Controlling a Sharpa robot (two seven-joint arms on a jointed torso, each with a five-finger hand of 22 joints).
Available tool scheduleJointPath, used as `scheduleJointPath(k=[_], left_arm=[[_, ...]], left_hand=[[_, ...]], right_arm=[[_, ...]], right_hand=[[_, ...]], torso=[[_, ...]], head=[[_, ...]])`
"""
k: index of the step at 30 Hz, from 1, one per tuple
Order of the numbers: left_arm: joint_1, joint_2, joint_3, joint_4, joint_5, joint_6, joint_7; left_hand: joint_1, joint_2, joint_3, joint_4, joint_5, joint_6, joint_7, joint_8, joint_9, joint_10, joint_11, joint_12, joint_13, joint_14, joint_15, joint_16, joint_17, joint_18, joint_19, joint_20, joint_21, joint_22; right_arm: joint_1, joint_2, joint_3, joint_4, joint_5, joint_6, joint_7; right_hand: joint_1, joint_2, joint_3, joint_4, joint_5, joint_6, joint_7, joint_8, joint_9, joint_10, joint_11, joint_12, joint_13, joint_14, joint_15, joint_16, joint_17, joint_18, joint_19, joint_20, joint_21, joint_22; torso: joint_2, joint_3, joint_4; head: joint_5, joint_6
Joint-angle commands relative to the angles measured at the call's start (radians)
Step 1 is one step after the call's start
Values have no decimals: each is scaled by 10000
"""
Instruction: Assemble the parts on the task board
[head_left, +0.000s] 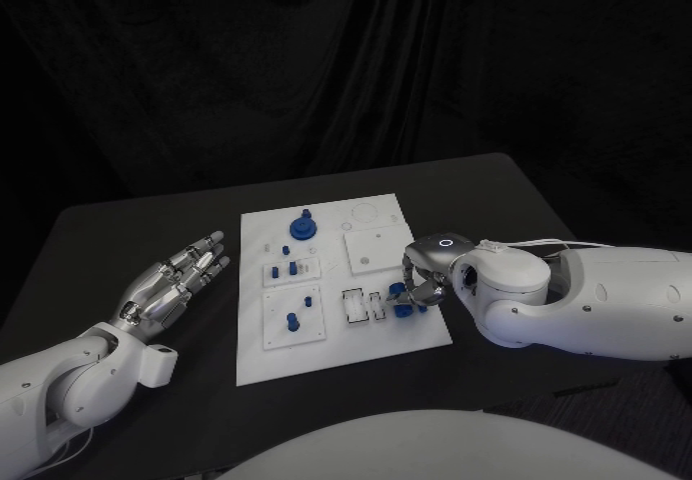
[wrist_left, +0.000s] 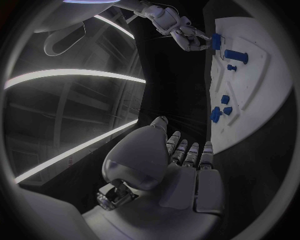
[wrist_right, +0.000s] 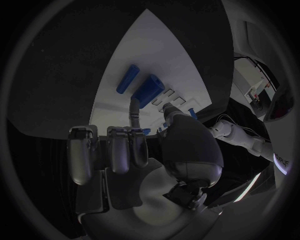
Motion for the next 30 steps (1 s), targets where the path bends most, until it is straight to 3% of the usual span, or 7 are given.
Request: scheduleJointPath(k=[1, 5, 8, 20, 26, 30], left_arm=[[-9, 34, 8, 1, 57, 109, 1644], [-9, 52, 8, -26, 57, 159, 1560], [-9, 63, 8, -43, 57, 193, 1501], [-9, 92, 8, -70, 57, 277, 1388], [-9, 105, 7, -81, 57, 317, 1324], [-10, 114, 7, -98, 57, 337, 1260]], left_hand=[[71, -15, 41, -17, 46, -9, 47, 34, 1, 3, 80, -2, 1, -2, 67, -37, -16, -29, -2, 82, -5, 8], [91, -15, 73, -53, 61, -2, 76, 35, 2, 0, 93, 0, 2, -2, 75, -37, -16, -24, 0, 96, -3, 12], [125, -23, 155, -147, 95, 82, 239, 50, 14, -2, 89, 8, 3, -2, 90, -37, -16, -11, 2, 123, -3, 10], [158, -36, 221, -235, 134, 87, 240, 49, 14, -7, 107, 4, 2, -2, 123, -37, -16, -10, 5, 153, -1, 16], [184, -32, 281, -303, 158, 94, 251, 49, 15, -7, 110, 8, 3, -2, 147, -37, -16, -11, 8, 175, 0, 19], [208, -24, 356, -377, 174, 96, 262, 49, 15, -8, 110, 11, 3, -2, 172, -37, -16, -15, 11, 195, 2, 22]], right_arm=[[-63, 59, 3, -66, -232, -157, -209], [-119, 148, 3, -160, -234, -157, -214], [-168, 209, 3, -229, -235, -135, -218], [-367, 523, 5, -578, -236, 161, -208], [-446, 684, 5, -705, -230, 149, -111], [-478, 769, 6, -774, 56, 56, 8]], right_hand=[[-102, 25, -35, -13, -67, 55, -7, -41, 17, 1078, 29, 25, 2632, 1057, 10, 29, 2632, -77, 1057, 22, 26, 2635], [-117, 56, -17, -14, -96, 58, -7, -52, 29, 1078, 29, 25, 2632, 1057, 9, 29, 2632, -77, 1057, 21, 26, 2635], [-135, 105, 13, -18, -113, 43, -3, -77, 42, 1078, 30, 25, 2632, 1057, 9, 29, 2632, -77, 1057, 21, 26, 2635], [-102, 262, 140, -31, 142, -8, 19, -194, 105, 1078, 49, 25, 2632, 1057, 24, 29, 2632, -77, 1057, 31, 26, 2635], [170, 412, 309, -60, 742, -15, 32, -329, 201, 1078, 63, 25, 2632, 1057, 33, 29, 2632, -77, 1057, 43, 26, 2635], [642, 507, 461, -93, 1505, -46, 47, -479, 295, 1078, 75, 25, 2632, 1057, 41, 29, 2632, -77, 1057, 50, 26, 2635]], torso=[[1, -8, 9], [5, -3, 11], [4, -9, 11], [8, -8, 10], [4, -2, 4], [4, 1, 10]], head=[[17, 1], [37, 1], [34, 1], [142, 1], [185, 1], [160, 1]])
